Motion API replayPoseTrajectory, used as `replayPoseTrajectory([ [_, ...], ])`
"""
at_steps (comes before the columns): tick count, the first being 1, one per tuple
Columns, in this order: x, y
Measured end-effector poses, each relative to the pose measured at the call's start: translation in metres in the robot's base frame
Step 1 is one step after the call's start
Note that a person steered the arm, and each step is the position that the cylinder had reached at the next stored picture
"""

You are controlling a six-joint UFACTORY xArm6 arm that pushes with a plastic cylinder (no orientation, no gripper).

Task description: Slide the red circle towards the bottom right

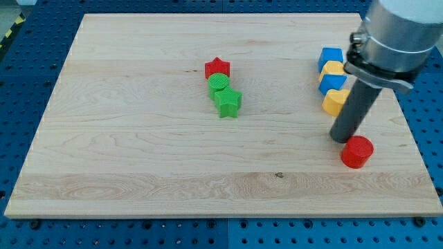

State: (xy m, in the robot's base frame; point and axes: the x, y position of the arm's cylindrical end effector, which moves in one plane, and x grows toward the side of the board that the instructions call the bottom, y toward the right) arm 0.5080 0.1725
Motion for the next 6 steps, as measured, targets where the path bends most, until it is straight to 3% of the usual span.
replayPoseTrajectory([
  [1,0.019,-0.003],
  [4,0.044,0.077],
  [5,0.034,0.063],
  [6,0.015,-0.019],
])
